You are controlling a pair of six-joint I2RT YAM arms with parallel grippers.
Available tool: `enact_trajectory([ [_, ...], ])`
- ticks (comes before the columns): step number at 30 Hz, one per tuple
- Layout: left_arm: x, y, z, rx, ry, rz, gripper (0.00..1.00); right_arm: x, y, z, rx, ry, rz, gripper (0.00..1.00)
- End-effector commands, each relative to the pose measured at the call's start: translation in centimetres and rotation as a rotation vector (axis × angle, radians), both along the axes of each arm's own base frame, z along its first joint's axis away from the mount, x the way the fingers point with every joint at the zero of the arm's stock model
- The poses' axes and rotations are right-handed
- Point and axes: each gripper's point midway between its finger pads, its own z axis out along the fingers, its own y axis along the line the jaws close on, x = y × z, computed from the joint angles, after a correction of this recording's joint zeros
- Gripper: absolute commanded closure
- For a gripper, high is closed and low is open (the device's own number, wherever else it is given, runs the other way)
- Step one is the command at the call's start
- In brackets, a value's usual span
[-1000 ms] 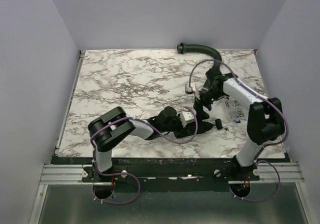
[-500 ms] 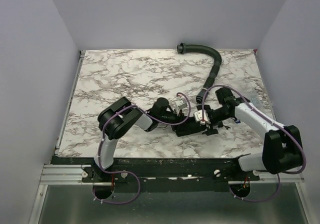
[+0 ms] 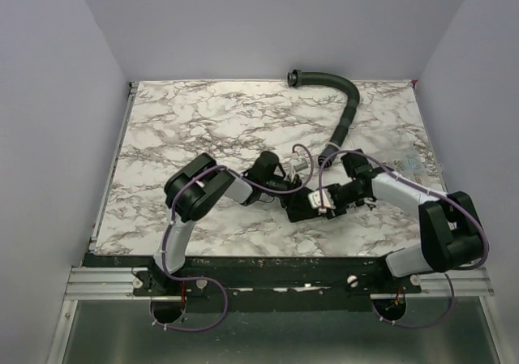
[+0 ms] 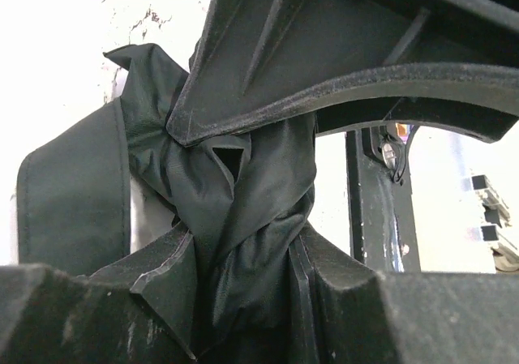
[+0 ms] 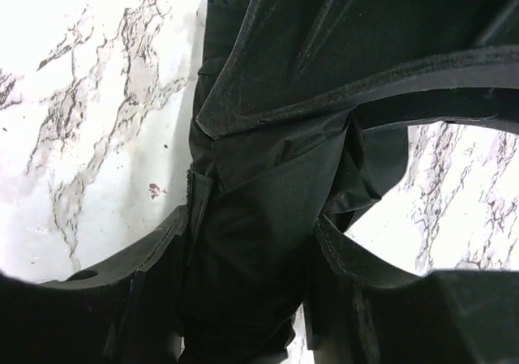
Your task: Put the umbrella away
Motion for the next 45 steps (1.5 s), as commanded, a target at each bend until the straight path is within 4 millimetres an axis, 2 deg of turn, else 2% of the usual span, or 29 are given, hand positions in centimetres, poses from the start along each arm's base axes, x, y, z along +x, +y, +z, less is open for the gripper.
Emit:
enact_trajectory([
  [1, -9.7, 11.2, -13.9, 0.667, 0.495, 0.047, 0.95, -1.4, -1.6, -2.2, -0.102, 0.054, -0.01, 0.65],
  [3, -8.5, 10.6, -13.1, 0.652, 0.457, 0.072, 0.89, -2.1, -1.4, -2.6, -0.116, 0.086, -0.019, 0.75],
  [4, -7.7, 10.2, -12.4, 0.642, 0.42, 0.095, 0.82, -2.5, -1.4, -3.0, -0.137, 0.113, -0.03, 0.8],
  [7, -4.7, 9.2, -9.5, 0.564, 0.285, 0.183, 0.55, -4.0, -1.4, -3.6, -0.177, 0.221, -0.061, 0.85],
  [10, -1.0, 8.3, -4.5, 0.441, 0.074, 0.28, 0.4, -4.9, -1.2, -3.3, -0.201, 0.339, -0.106, 0.92],
  [11, 0.4, 8.3, -3.0, 0.419, -0.013, 0.332, 0.3, -5.1, -1.1, -3.1, -0.208, 0.377, -0.125, 0.92],
  [13, 3.1, 8.9, 1.0, 0.362, -0.194, 0.451, 0.17, -5.2, -1.1, -3.1, -0.231, 0.429, -0.155, 0.92],
  [15, 4.6, 10.1, 3.7, 0.325, -0.332, 0.538, 0.04, -5.4, -1.3, -3.3, -0.263, 0.477, -0.176, 0.93],
  [19, 5.3, 12.5, 7.2, 0.234, -0.517, 0.654, 0.01, -5.9, -1.3, -3.8, -0.311, 0.588, -0.215, 0.94],
  [21, 4.8, 14.2, 7.4, 0.163, -0.538, 0.739, 0.01, -6.1, -1.4, -4.1, -0.339, 0.644, -0.237, 0.94],
  [22, 4.8, 14.5, 8.4, 0.089, -0.55, 0.773, 0.01, -6.2, -1.4, -4.2, -0.35, 0.665, -0.243, 0.94],
  [24, 3.2, 15.0, 9.0, -0.023, -0.58, 0.73, 0.02, -6.5, -1.4, -4.4, -0.376, 0.716, -0.256, 0.94],
  [27, -0.5, 13.8, 9.9, -0.146, -0.74, 0.514, 0.02, -6.9, -1.5, -4.8, -0.408, 0.779, -0.266, 0.94],
  [30, -2.8, 11.8, 9.7, -0.121, -1.035, 0.361, 0.02, -6.8, -1.5, -5.2, -0.435, 0.818, -0.275, 0.94],
  [32, -3.0, 10.5, 8.8, -0.032, -1.108, 0.269, 0.01, -6.6, -1.5, -5.4, -0.443, 0.823, -0.281, 0.94],
  [36, -2.6, 8.7, 8.4, 0.057, -1.251, 0.185, 0.01, -6.2, -1.3, -5.4, -0.44, 0.821, -0.291, 0.94],
  [40, -3.1, 6.3, 6.9, 0.09, -1.284, 0.044, 0.01, -6.0, -1.4, -5.6, -0.446, 0.812, -0.299, 0.94],
  [45, -4.3, 3.8, 3.6, 0.134, -1.27, -0.11, 0.02, -5.9, -1.3, -5.9, -0.441, 0.807, -0.314, 0.94],
])
